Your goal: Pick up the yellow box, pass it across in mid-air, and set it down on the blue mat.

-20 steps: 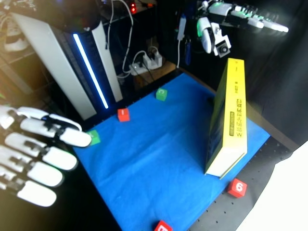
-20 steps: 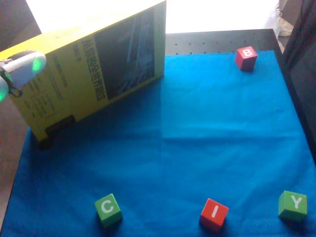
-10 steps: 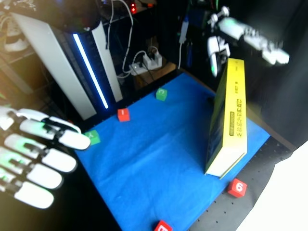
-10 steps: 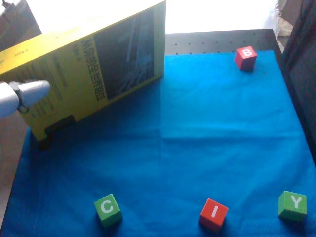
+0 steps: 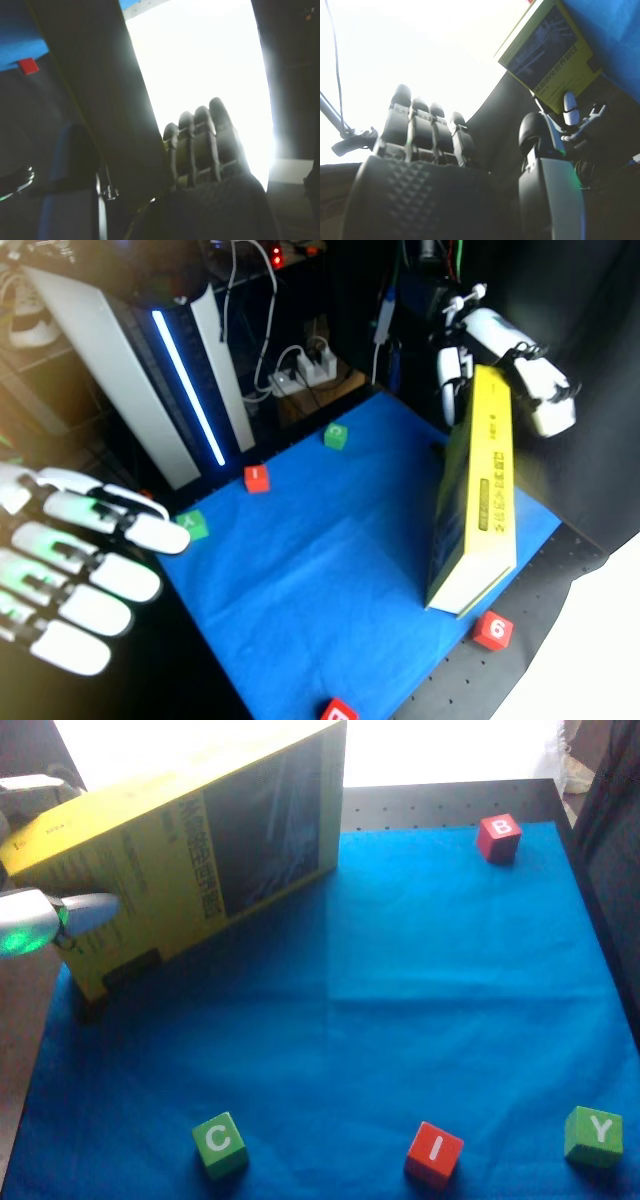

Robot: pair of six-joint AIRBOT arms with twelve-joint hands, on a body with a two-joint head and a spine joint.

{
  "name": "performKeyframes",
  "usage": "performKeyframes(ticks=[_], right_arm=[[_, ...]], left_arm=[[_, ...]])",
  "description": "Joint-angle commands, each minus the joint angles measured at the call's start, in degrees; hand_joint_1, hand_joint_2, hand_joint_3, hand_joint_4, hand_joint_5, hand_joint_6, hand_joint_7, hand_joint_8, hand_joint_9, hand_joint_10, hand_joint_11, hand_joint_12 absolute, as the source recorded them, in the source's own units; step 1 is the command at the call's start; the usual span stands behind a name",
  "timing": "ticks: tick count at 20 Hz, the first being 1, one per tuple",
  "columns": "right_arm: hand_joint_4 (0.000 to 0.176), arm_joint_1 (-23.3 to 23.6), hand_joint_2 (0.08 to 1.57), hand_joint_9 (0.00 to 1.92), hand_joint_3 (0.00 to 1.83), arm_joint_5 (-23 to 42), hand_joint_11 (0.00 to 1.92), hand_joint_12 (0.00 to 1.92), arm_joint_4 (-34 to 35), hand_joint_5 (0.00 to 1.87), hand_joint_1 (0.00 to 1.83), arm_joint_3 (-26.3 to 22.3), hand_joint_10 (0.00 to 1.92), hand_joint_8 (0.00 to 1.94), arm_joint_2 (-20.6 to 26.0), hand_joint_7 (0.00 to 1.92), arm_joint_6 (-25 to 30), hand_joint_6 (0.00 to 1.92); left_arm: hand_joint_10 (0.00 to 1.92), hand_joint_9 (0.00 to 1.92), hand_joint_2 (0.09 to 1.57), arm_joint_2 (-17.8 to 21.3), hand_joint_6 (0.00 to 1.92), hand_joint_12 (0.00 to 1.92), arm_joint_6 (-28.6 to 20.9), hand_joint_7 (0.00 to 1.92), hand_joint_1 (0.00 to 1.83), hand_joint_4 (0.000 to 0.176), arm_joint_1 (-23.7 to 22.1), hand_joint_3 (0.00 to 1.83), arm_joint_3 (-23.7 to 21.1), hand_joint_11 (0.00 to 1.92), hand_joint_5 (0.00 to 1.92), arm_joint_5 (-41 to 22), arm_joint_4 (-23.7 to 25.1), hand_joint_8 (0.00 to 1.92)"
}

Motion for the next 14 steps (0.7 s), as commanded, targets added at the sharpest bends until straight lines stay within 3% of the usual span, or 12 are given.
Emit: performKeyframes(ticks=[1,2,3,4,5,7,9,10,11,14], right_arm=[[0.062,0.3,1.22,0.00,0.00,6.9,0.00,0.02,0.5,0.00,0.54,0.3,0.00,0.00,-0.1,0.00,-0.1,0.00],[0.066,0.3,1.22,0.00,0.00,6.9,0.00,0.01,0.5,0.00,0.53,0.3,0.00,0.00,-0.1,0.00,-0.1,0.00],[0.060,0.3,1.22,0.00,0.00,6.9,0.00,0.00,0.5,0.00,0.54,0.3,0.00,0.00,-0.1,0.00,-0.1,0.00],[0.058,0.3,1.22,0.00,0.00,6.9,0.00,0.00,0.5,0.00,0.54,0.3,0.00,0.00,-0.1,0.00,-0.1,0.00],[0.052,0.3,1.23,0.00,0.00,6.9,0.00,0.00,0.5,0.00,0.54,0.4,0.00,0.00,-0.1,0.00,-0.1,0.00],[0.052,0.3,1.23,0.00,0.00,6.9,0.00,0.00,0.5,0.00,0.54,0.3,0.00,0.00,-0.1,0.00,-0.1,0.00],[0.055,0.3,1.23,0.00,0.00,6.9,0.00,0.00,0.5,0.00,0.50,0.3,0.00,0.00,-0.1,0.00,-0.1,0.00],[0.064,0.3,1.23,0.00,0.00,6.9,0.01,0.00,0.5,0.00,0.49,0.4,0.00,0.00,-0.1,0.00,-0.1,0.00],[0.055,0.3,1.23,0.00,0.00,6.9,0.00,0.00,0.5,0.00,0.52,0.4,0.00,0.00,-0.1,0.00,-0.1,0.00],[0.066,0.3,1.23,0.00,0.00,6.9,0.01,0.01,0.5,0.00,0.46,0.4,0.00,0.00,0.1,0.00,-0.1,0.00]], left_arm=[[1.80,1.41,1.14,-0.6,1.10,1.91,0.7,1.30,1.13,0.000,-0.2,0.00,0.4,1.42,0.94,-2.6,0.2,1.53],[1.90,1.43,1.15,-0.6,1.31,1.92,0.8,1.25,1.02,0.000,-0.2,0.00,0.3,1.50,1.00,-2.7,0.2,1.84],[1.92,1.37,1.16,-0.6,1.74,1.92,0.8,1.25,1.00,0.000,-0.2,0.00,0.3,1.46,1.07,-2.7,0.2,1.91],[1.92,1.39,1.16,-0.5,1.89,1.92,1.0,1.27,1.01,0.000,-0.2,0.00,0.3,1.49,1.15,-2.5,0.2,1.92],[1.92,1.44,1.16,-0.5,1.91,1.92,1.2,1.32,1.05,0.000,-0.2,0.00,0.2,1.55,1.26,-2.6,0.2,1.92],[1.92,1.50,1.20,-0.4,1.92,1.92,1.9,1.38,1.25,0.000,-0.3,0.01,0.1,1.61,1.27,-2.7,0.2,1.92],[1.92,1.55,1.21,0.1,1.92,1.92,1.9,1.42,1.33,0.000,-0.3,0.01,-0.2,1.64,1.27,-3.7,0.5,1.92],[1.92,1.56,1.21,0.8,1.92,1.92,1.9,1.43,1.34,0.000,-0.3,0.01,-0.8,1.65,1.29,-5.5,1.2,1.92],[1.92,1.55,1.22,1.3,1.92,1.92,1.9,1.43,1.32,0.000,-0.3,0.02,-1.4,1.64,1.28,-6.7,1.8,1.92],[1.92,1.47,1.21,3.9,1.92,1.92,1.9,1.33,1.32,0.000,-0.2,0.01,-4.3,1.57,1.17,-13.6,5.6,1.92]])
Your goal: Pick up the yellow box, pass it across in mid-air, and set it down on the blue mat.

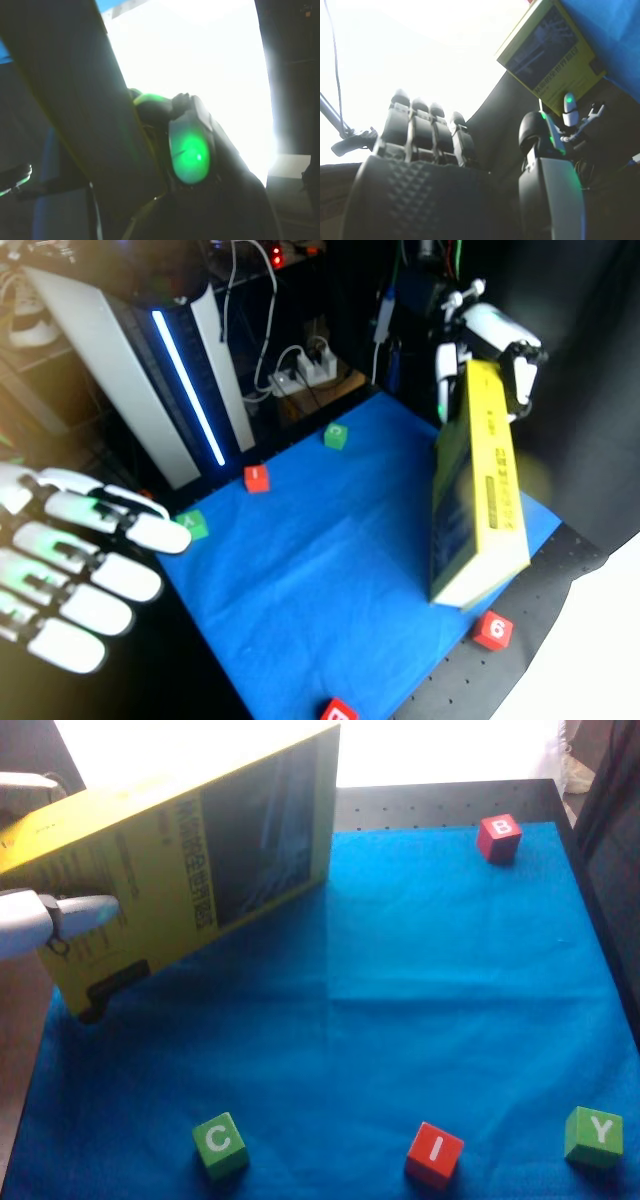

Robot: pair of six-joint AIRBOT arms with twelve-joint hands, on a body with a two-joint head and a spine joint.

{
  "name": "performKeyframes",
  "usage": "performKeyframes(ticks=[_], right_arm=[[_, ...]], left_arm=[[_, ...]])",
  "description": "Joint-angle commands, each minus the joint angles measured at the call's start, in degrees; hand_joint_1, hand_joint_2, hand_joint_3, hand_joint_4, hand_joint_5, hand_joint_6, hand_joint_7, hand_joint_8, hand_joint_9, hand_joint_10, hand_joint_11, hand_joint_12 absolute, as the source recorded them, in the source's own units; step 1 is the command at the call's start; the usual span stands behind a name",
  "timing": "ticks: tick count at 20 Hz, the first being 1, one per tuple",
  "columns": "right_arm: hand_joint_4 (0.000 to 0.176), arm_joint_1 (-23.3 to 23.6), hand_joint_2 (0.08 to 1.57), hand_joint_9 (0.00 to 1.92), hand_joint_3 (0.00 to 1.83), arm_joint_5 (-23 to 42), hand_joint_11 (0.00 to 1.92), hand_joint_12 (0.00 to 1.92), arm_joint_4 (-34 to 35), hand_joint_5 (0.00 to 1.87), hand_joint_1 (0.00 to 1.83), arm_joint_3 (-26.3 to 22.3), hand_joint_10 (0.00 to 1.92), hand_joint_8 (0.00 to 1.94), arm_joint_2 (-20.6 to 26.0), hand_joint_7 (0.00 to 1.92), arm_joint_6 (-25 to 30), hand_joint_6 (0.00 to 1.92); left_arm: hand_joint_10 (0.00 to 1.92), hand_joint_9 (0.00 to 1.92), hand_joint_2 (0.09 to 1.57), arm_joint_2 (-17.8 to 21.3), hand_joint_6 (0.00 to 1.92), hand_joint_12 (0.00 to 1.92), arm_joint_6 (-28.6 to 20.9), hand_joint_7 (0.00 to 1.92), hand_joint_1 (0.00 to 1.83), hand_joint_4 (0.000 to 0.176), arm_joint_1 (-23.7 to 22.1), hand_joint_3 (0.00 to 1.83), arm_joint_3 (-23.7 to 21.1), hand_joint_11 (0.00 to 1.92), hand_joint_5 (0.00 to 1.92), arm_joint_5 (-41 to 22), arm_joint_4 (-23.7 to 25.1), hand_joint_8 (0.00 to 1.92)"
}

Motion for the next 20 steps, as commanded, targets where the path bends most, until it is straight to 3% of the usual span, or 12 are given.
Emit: performKeyframes(ticks=[1,5,6,8,12,14,15,16,17,18,19,20], right_arm=[[0.055,0.3,1.22,0.00,0.00,7.0,0.00,0.00,0.4,0.00,0.42,0.3,0.00,0.00,0.2,0.00,-0.1,0.00],[0.095,0.5,1.22,0.00,0.00,8.0,0.07,0.04,-1.5,0.00,0.54,-0.1,0.00,0.00,0.8,0.00,-0.1,0.00],[0.089,0.9,1.21,0.00,0.00,8.6,0.01,0.28,-2.3,0.00,0.52,-0.3,0.00,0.00,1.0,0.00,-0.1,0.00],[0.071,1.9,1.21,0.00,0.00,9.1,0.00,0.41,-4.0,0.00,0.59,-0.4,0.00,0.00,1.0,0.00,-0.1,0.00],[0.107,3.4,1.18,0.03,0.00,9.1,0.00,0.69,-5.4,0.00,0.64,-0.3,0.01,0.00,0.7,0.00,-0.1,0.00],[0.077,3.6,1.15,0.09,0.00,9.0,0.00,0.89,-5.6,0.00,0.61,-0.2,0.02,0.00,0.4,0.01,-0.1,0.00],[0.076,3.6,1.14,0.11,0.00,8.9,0.00,0.93,-5.7,0.00,0.57,-0.2,0.02,0.01,0.4,0.04,-0.1,0.00],[0.057,3.8,1.13,0.11,0.00,8.9,0.00,0.89,-5.9,0.00,0.53,-0.2,0.01,0.01,0.3,0.06,-0.1,0.00],[0.063,4.0,1.15,0.02,0.00,8.5,0.00,0.43,-6.3,0.00,0.54,-0.1,0.00,0.00,0.2,0.01,-0.1,0.00],[0.059,4.6,1.16,0.00,0.00,7.8,0.00,0.26,-6.8,0.00,0.51,0.1,0.00,0.00,-0.1,0.00,-0.1,0.00],[0.067,5.4,1.15,0.00,0.00,6.6,0.00,0.41,-7.4,0.00,0.53,0.4,0.00,0.00,-0.4,0.02,-0.1,0.00],[0.070,7.2,1.13,0.04,0.00,4.1,0.00,0.84,-8.2,0.00,0.55,0.8,0.01,0.00,-1.0,0.05,-0.1,0.00]], left_arm=[[1.92,1.52,1.21,0.7,1.92,1.92,-0.6,1.37,1.32,0.000,-0.4,0.00,-0.4,1.61,1.20,-10.4,2.5,1.92],[1.92,1.54,1.21,1.8,1.92,1.92,-0.5,1.37,1.27,0.000,-0.3,0.00,-2.4,1.63,1.19,-14.4,8.5,1.92],[1.92,1.52,1.22,1.8,1.92,1.92,-0.5,1.36,1.25,0.000,-0.3,0.00,-2.6,1.60,1.16,-14.5,9.5,1.92],[1.92,1.51,1.20,1.8,1.92,1.92,-0.5,1.35,1.29,0.000,-0.6,0.00,-2.7,1.60,1.15,-13.3,11.1,1.92],[1.92,1.46,1.19,0.9,1.92,1.92,-0.5,1.33,1.41,0.000,-2.0,0.00,-2.1,1.52,1.15,-9.1,12.9,1.92],[1.92,1.50,1.18,-0.5,1.92,1.92,-0.5,1.36,1.41,0.000,-4.3,0.00,-1.2,1.54,1.15,-5.4,14.5,1.92],[1.92,1.52,1.17,-1.4,1.92,1.92,-0.5,1.39,1.37,0.000,-5.9,0.00,-0.6,1.57,1.17,-3.2,15.9,1.92],[1.92,1.52,1.17,-2.0,1.92,1.92,-0.5,1.39,1.34,0.000,-6.8,0.00,-0.3,1.58,1.18,-1.9,16.7,1.92],[1.92,1.53,1.18,-3.0,1.92,1.92,-0.5,1.40,1.32,0.000,-8.4,0.00,0.3,1.61,1.20,0.2,18.0,1.92],[1.92,1.52,1.17,-4.0,1.92,1.92,-0.6,1.41,1.33,0.000,-9.8,0.00,0.8,1.54,1.20,1.7,19.1,1.92],[1.92,1.52,1.17,-4.8,1.92,1.92,-0.8,1.41,1.32,0.000,-10.6,0.00,1.2,1.53,1.20,2.6,19.8,1.92],[1.92,1.51,1.17,-5.3,1.92,1.92,-1.4,1.41,1.30,0.000,-11.2,0.00,1.5,1.54,1.20,3.3,20.6,1.92]])
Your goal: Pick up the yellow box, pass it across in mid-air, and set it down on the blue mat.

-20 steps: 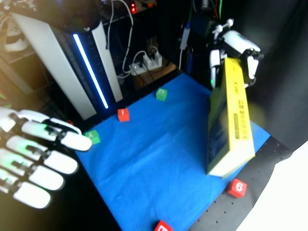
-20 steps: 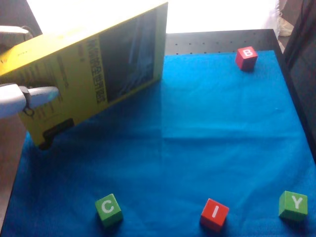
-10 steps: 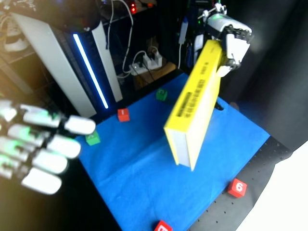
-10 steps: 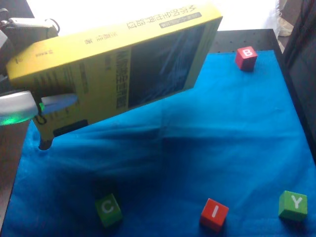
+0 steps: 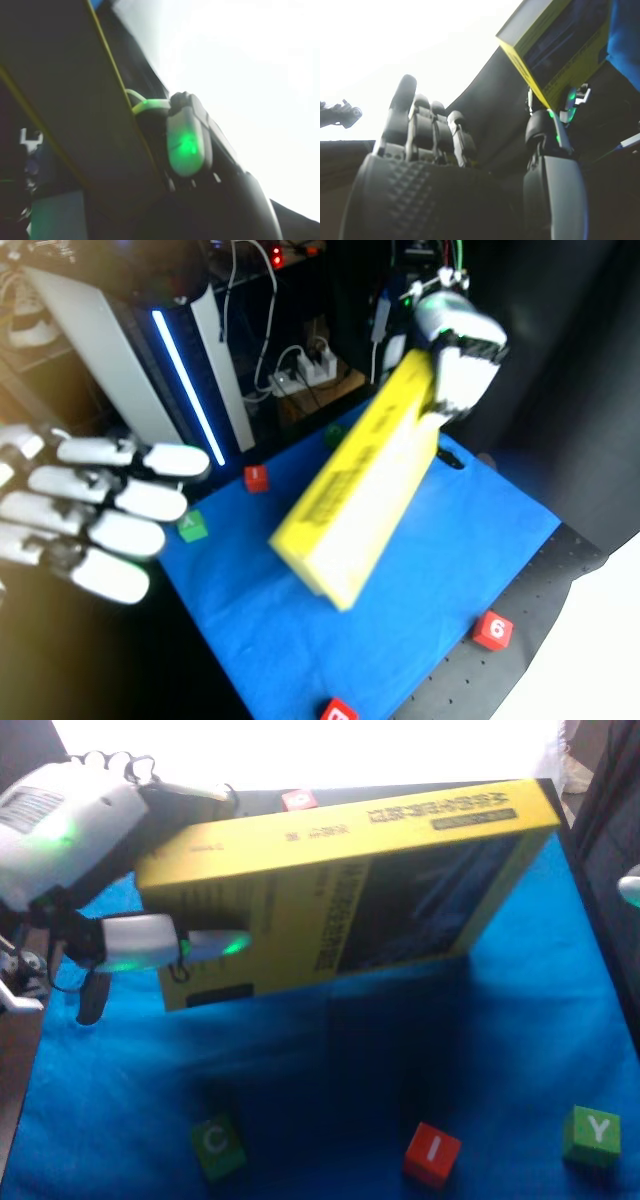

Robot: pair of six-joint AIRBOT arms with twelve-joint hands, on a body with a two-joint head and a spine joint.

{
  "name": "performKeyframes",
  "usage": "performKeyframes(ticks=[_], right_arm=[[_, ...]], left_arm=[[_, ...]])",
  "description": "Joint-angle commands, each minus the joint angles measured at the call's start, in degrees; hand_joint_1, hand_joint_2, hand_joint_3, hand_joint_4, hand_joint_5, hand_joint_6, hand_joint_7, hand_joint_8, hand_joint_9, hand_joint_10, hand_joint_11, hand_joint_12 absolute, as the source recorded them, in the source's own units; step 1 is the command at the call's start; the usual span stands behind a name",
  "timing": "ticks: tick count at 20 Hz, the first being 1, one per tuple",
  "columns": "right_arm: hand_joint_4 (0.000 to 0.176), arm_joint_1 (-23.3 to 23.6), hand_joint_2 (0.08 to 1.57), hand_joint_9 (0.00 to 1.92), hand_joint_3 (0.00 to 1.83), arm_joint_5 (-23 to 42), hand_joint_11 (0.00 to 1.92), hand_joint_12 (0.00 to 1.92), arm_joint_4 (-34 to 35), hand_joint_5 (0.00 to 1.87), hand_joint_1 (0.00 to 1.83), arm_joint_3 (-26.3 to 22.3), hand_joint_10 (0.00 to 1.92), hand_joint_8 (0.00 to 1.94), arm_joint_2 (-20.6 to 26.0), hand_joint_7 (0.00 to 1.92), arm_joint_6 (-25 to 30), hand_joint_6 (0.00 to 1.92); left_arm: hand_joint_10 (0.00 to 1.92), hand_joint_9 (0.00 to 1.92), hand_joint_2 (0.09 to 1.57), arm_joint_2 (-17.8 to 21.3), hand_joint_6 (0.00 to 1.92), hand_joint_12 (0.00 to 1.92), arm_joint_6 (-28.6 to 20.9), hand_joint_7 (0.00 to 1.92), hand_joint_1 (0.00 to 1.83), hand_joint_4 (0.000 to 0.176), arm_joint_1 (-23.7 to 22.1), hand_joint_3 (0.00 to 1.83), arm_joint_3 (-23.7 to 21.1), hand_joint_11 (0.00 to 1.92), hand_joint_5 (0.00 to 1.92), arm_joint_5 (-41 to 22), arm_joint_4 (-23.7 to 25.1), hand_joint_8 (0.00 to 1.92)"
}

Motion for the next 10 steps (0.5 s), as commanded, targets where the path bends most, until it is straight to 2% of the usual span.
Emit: performKeyframes(ticks=[1,2,3,4,5,6,7,8,10], right_arm=[[0.070,2.8,1.12,0.08,0.00,2.4,0.00,1.08,-0.5,0.00,0.58,0.8,0.02,0.00,-0.9,0.07,0.0,0.00],[0.064,4.6,1.10,0.08,0.00,0.0,0.00,1.09,-1.5,0.00,0.63,1.4,0.01,0.00,-1.9,0.06,0.0,0.00],[0.074,7.4,1.09,0.09,0.00,-3.5,0.00,1.08,-3.2,0.00,0.64,2.1,0.02,0.00,-3.2,0.02,0.0,0.00],[0.092,8.6,1.09,0.10,0.00,-5.4,0.00,1.09,-3.9,0.00,0.64,2.5,0.02,0.00,-3.9,0.01,0.0,0.00],[0.082,9.5,1.10,0.02,0.00,-7.3,0.00,1.05,-4.4,0.00,0.66,3.0,0.00,0.00,-4.7,0.00,0.0,0.00],[0.099,10.1,1.09,0.00,0.00,-8.4,0.00,0.55,-4.7,0.00,0.72,3.4,0.00,0.00,-5.2,0.00,0.0,0.00],[0.104,10.5,1.07,0.00,0.00,-9.4,0.00,0.35,-4.8,0.00,0.74,3.7,0.00,0.00,-5.7,0.00,0.0,0.00],[0.101,10.8,1.06,0.00,0.00,-10.2,0.00,0.21,-4.9,0.00,0.75,3.9,0.00,0.00,-6.0,0.00,0.0,0.00],[0.092,12.0,1.04,0.00,0.00,-12.4,0.00,0.06,-5.0,0.00,0.78,4.7,0.00,0.00,-6.9,0.00,0.0,0.00]], left_arm=[[1.92,1.49,1.16,-0.4,1.92,1.92,-0.7,1.38,1.30,0.000,-0.9,0.00,0.6,1.57,1.21,-5.5,0.9,1.92],[1.92,1.48,1.16,-0.5,1.92,1.92,-0.9,1.35,1.29,0.000,-0.9,0.00,0.6,1.57,1.19,-5.5,1.1,1.92],[1.92,1.45,1.16,-0.6,1.92,1.92,-1.2,1.32,1.31,0.000,-0.9,0.00,0.6,1.54,1.16,-5.8,1.4,1.92],[1.92,1.44,1.16,-0.7,1.92,1.92,-1.7,1.31,1.33,0.000,-0.9,0.00,0.6,1.54,1.15,-6.3,1.8,1.92],[1.92,1.46,1.15,-0.8,1.92,1.92,-2.6,1.33,1.33,0.000,-1.1,0.00,0.6,1.56,1.17,-6.8,2.8,1.92],[1.92,1.48,1.15,-0.8,1.92,1.92,-3.0,1.34,1.34,0.000,-1.4,0.00,0.5,1.58,1.16,-7.4,3.8,1.92],[1.92,1.48,1.16,-0.9,1.92,1.92,-3.1,1.34,1.33,0.000,-1.7,0.00,0.3,1.59,1.14,-8.0,4.5,1.92],[1.92,1.48,1.16,-0.9,1.92,1.92,-3.2,1.33,1.33,0.000,-1.9,0.00,0.2,1.58,1.12,-8.8,5.2,1.92],[1.92,1.50,1.17,-0.8,1.92,1.92,-4.3,1.35,1.29,0.000,-1.9,0.01,0.0,1.58,1.12,-10.8,6.5,1.92]])
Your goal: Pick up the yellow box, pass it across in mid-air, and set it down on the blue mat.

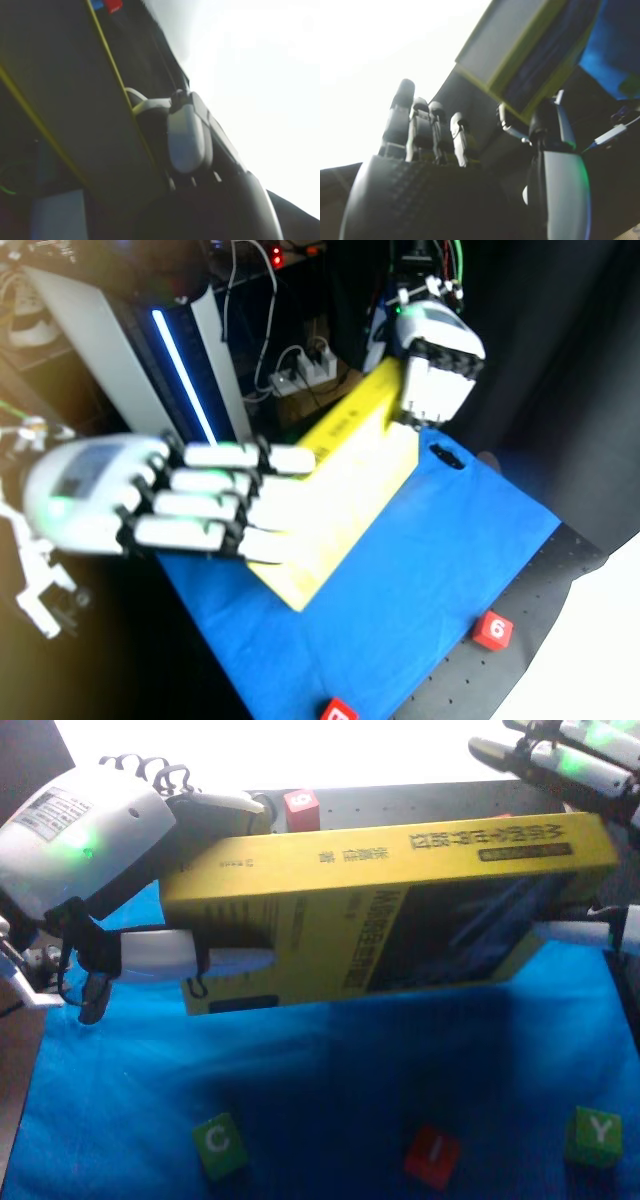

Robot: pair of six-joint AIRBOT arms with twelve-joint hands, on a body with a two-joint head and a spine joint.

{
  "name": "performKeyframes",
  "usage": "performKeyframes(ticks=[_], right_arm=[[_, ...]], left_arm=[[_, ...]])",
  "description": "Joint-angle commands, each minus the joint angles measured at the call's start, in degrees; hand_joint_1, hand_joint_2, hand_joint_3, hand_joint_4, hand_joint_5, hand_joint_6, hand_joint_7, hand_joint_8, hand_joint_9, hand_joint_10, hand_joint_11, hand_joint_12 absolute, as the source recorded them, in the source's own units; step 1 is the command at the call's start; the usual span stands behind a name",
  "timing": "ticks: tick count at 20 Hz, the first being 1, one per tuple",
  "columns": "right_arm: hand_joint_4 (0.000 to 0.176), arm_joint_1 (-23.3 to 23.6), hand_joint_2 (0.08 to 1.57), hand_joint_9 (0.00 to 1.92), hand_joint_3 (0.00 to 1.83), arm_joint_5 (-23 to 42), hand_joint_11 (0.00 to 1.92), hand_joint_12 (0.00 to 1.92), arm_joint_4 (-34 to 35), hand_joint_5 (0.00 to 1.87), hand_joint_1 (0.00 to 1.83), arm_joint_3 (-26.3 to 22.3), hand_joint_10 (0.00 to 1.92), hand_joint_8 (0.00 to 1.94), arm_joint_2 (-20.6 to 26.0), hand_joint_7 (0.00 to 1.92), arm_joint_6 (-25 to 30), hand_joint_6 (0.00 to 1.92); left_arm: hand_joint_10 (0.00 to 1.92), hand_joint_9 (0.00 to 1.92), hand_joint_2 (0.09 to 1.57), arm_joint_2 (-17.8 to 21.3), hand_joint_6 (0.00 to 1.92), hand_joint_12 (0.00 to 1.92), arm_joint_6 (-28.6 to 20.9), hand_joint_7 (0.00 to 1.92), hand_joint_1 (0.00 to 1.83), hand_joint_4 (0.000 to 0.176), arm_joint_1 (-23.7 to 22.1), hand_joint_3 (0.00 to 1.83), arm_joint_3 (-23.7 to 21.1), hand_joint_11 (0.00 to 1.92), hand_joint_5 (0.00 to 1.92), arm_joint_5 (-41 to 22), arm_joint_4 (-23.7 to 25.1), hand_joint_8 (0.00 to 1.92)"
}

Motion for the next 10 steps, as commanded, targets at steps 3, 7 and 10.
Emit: performKeyframes(ticks=[3,7,10], right_arm=[[0.076,2.3,1.02,0.02,0.00,4.8,0.00,0.27,-0.2,0.00,0.77,0.6,0.00,0.00,-0.8,0.00,-0.1,0.00],[0.098,2.8,1.03,0.00,0.00,4.8,0.00,0.43,-0.8,0.00,0.74,0.6,0.00,0.00,-0.9,0.00,-0.1,0.00],[0.084,2.9,1.03,0.00,0.00,4.4,0.00,0.49,-0.9,0.00,0.74,0.7,0.00,0.00,-1.0,0.00,-0.1,0.00]], left_arm=[[1.92,1.50,1.17,-0.2,1.92,1.92,-1.0,1.33,1.29,0.000,-1.1,0.00,-0.5,1.60,1.13,-11.0,1.1,1.92],[1.92,1.40,1.18,0.0,1.92,1.92,-1.0,1.30,1.26,0.000,-1.4,0.00,-0.5,1.54,1.12,-13.0,1.3,1.92],[1.92,1.40,1.17,0.1,1.92,1.92,-1.0,1.31,1.28,0.000,-1.5,0.00,-0.8,1.54,1.12,-14.4,2.1,1.92]])
